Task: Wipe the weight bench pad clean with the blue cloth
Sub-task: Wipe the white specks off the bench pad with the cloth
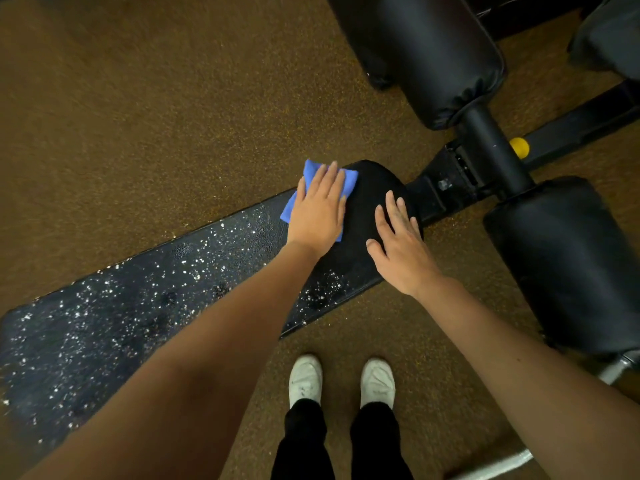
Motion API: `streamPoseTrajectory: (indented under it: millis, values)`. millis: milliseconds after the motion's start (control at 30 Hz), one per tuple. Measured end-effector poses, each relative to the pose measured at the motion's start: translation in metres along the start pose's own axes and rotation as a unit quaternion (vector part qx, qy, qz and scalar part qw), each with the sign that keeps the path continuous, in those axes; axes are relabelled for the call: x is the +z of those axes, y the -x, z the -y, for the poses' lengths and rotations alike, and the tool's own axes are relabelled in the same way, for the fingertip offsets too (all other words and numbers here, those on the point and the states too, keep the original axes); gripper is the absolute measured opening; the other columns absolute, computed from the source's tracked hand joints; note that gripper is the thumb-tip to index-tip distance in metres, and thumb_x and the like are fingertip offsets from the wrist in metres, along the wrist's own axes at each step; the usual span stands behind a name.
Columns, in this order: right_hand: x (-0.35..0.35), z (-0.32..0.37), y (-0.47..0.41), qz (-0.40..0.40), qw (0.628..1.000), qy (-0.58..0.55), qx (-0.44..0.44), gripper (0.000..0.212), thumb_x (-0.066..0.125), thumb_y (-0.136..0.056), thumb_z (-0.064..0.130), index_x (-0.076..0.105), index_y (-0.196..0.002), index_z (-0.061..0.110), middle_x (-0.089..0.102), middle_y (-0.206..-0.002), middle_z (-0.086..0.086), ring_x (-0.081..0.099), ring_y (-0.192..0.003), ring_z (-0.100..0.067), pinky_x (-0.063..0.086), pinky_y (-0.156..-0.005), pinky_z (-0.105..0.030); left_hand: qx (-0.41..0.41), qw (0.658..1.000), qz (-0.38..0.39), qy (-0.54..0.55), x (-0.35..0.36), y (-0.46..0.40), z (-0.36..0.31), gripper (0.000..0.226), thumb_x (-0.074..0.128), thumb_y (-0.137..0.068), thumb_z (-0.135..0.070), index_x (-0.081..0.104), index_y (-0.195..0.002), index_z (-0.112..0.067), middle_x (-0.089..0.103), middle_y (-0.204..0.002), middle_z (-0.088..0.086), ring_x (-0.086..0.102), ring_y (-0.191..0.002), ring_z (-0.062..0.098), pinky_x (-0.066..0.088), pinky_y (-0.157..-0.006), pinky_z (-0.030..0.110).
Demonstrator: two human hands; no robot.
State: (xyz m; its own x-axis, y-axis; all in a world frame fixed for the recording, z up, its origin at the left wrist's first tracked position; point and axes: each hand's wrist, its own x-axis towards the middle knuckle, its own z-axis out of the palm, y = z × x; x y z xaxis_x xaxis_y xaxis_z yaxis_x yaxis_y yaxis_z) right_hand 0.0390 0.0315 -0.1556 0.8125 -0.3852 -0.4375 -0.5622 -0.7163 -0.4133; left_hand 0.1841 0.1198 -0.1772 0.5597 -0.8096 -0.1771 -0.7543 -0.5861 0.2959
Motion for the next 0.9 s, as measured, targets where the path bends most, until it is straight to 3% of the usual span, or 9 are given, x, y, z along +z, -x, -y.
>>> streamPoseTrajectory:
  millis: [100,200,267,333,433,633,700,900]
  values:
    - [-0.002,-0.004,0.001,0.008,1.0,-0.009,-0.013,0.062,0.034,-0.099,0.032,0.007,-0.149,0.008,-0.018,-0.156,-0.007,-0.017,-0.143,-0.019,-0.005,-0.115,-0.038,0.104,0.993,0.011,-0.056,0.009,0.037,0.005,0.053,0.018,-0.096,-0.031,0.031,-0.142,-0.008,0.027,-0.151,0.008,0.021,-0.14,0.023,0.015,-0.114,0.044]
    - [-0.003,-0.006,0.003,0.016,1.0,-0.005,-0.022,0.062,0.034,-0.099,0.032,0.004,-0.149,0.009,-0.021,-0.155,-0.006,-0.019,-0.142,-0.018,-0.006,-0.115,-0.037,0.126,0.99,0.018,-0.063,0.018,0.079,0.012,0.052,0.021,-0.097,-0.031,0.028,-0.144,-0.01,0.024,-0.152,0.005,0.018,-0.141,0.02,0.006,-0.115,0.038]
    - [-0.004,-0.007,0.003,0.022,0.999,-0.004,-0.026,0.062,0.033,-0.1,0.031,0.003,-0.149,0.01,-0.021,-0.155,-0.005,-0.02,-0.142,-0.018,-0.006,-0.115,-0.037,0.108,0.992,0.013,-0.064,0.019,0.085,0.01,0.052,0.021,-0.097,-0.031,0.029,-0.144,-0.011,0.026,-0.152,0.005,0.019,-0.141,0.02,0.009,-0.115,0.039]
    - [-0.005,-0.008,0.003,0.025,0.999,0.0,-0.03,0.061,0.033,-0.1,0.031,0.003,-0.149,0.01,-0.021,-0.155,-0.005,-0.019,-0.142,-0.017,-0.006,-0.115,-0.036,0.034,0.999,-0.002,-0.036,0.018,0.076,-0.002,0.053,0.019,-0.096,-0.031,0.032,-0.143,-0.01,0.028,-0.151,0.006,0.02,-0.141,0.021,0.015,-0.114,0.043]
    - [-0.006,-0.011,0.003,0.03,0.999,0.003,-0.036,0.059,0.032,-0.1,0.03,0.004,-0.149,0.01,-0.02,-0.156,-0.005,-0.018,-0.142,-0.016,-0.006,-0.114,-0.034,-0.054,0.998,-0.024,0.005,0.022,0.069,-0.029,0.054,0.018,-0.094,-0.03,0.032,-0.142,-0.009,0.027,-0.151,0.007,0.02,-0.141,0.022,0.011,-0.113,0.043]
    - [-0.006,-0.015,0.005,0.025,0.998,0.005,-0.053,0.058,0.03,-0.101,0.03,0.003,-0.149,0.011,-0.02,-0.156,-0.004,-0.019,-0.141,-0.015,-0.008,-0.113,-0.032,0.113,0.991,-0.009,-0.073,0.036,0.117,-0.025,0.051,0.028,-0.095,-0.028,0.033,-0.142,-0.009,0.031,-0.15,0.007,0.025,-0.139,0.023,0.013,-0.113,0.043]
    - [-0.007,-0.014,0.005,0.029,0.998,0.003,-0.052,0.058,0.03,-0.101,0.03,0.003,-0.149,0.011,-0.02,-0.156,-0.004,-0.019,-0.142,-0.016,-0.007,-0.113,-0.033,0.135,0.987,-0.017,-0.086,0.036,0.119,-0.017,0.05,0.028,-0.095,-0.028,0.033,-0.142,-0.01,0.03,-0.15,0.007,0.025,-0.139,0.023,0.014,-0.112,0.043]
    - [-0.007,-0.011,0.004,0.025,0.999,-0.011,-0.047,0.055,0.025,-0.101,0.031,0.009,-0.148,0.006,-0.012,-0.157,-0.005,-0.014,-0.143,-0.017,-0.002,-0.115,-0.037,-0.07,0.996,-0.054,-0.028,0.045,0.097,-0.056,0.051,0.026,-0.093,-0.028,0.039,-0.139,-0.008,0.036,-0.147,0.008,0.031,-0.137,0.025,0.023,-0.109,0.049]
